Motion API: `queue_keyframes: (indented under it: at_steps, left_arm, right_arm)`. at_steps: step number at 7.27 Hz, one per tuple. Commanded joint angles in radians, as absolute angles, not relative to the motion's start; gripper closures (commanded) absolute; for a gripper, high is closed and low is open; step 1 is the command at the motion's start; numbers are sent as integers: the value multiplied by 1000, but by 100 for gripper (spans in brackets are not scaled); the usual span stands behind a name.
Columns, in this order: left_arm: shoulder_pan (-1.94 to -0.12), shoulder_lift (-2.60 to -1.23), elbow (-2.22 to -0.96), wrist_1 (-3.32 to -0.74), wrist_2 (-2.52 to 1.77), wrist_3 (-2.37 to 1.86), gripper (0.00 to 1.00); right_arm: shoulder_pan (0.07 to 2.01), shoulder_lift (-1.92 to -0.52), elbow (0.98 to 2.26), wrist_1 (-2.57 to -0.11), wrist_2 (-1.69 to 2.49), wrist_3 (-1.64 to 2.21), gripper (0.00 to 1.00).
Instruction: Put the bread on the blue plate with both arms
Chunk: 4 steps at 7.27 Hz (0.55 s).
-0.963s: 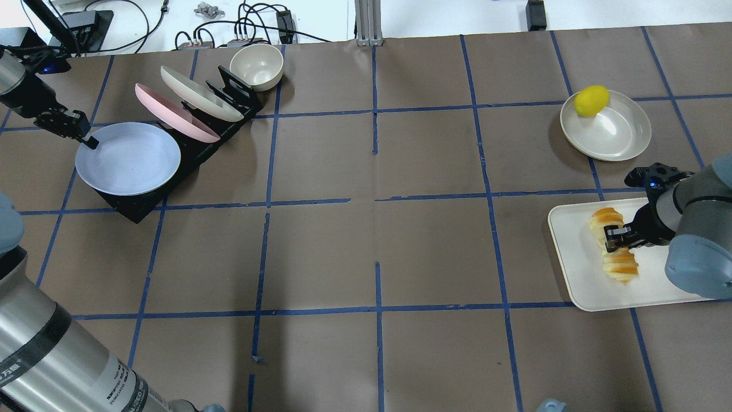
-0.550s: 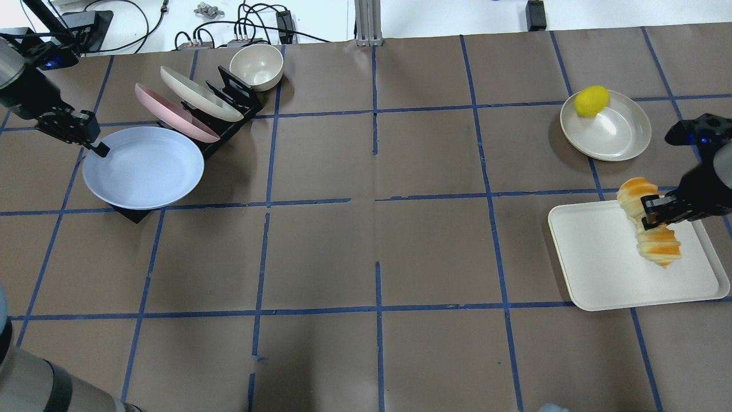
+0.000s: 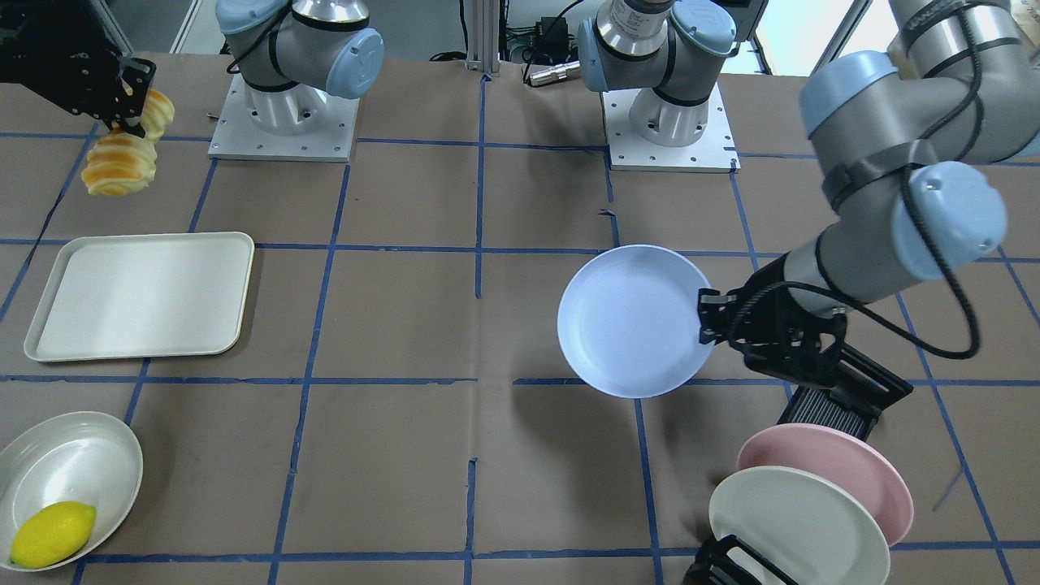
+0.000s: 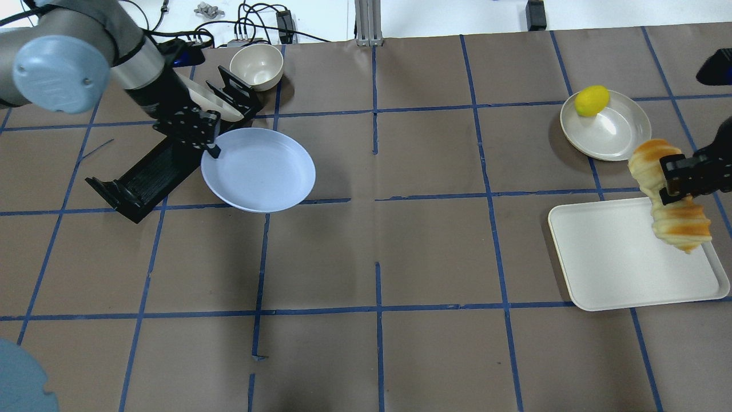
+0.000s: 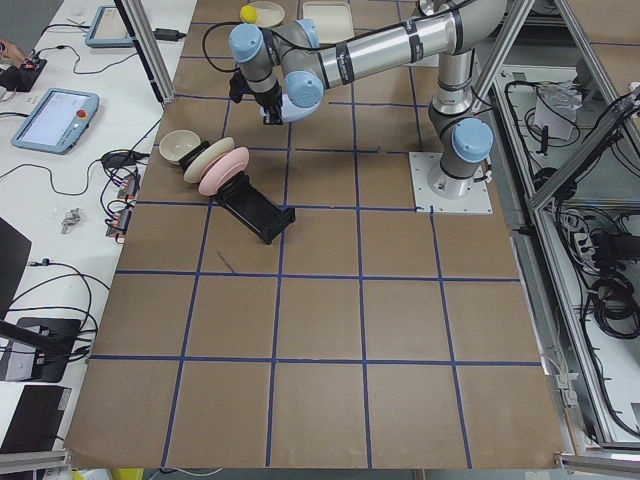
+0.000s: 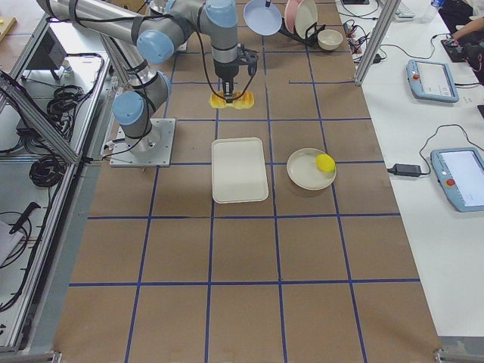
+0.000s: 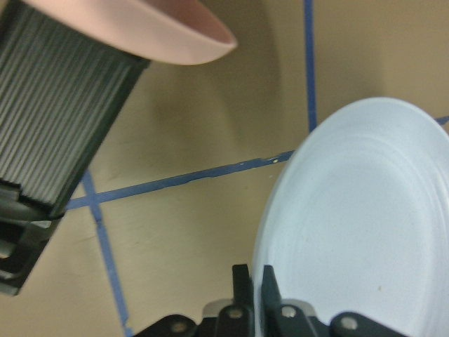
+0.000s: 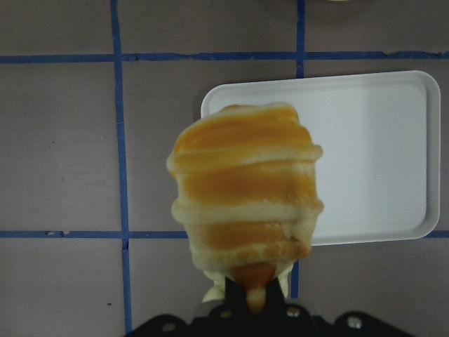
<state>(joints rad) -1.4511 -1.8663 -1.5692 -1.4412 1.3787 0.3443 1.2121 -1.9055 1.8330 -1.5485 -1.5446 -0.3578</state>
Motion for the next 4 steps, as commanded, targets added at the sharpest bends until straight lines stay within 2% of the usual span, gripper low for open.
queue_keyframes:
  at_steps: [1, 4]
  left_arm:
    - [-1570, -1951, -1620, -1224, 1297, 219, 98]
    - [-1663, -2048, -1624, -1059, 1292, 150, 97]
  right_arm:
    - [1366, -1884, 1793, -1558, -1554, -209, 96]
    - [1539, -1795, 1793, -1636, -1552, -204, 99]
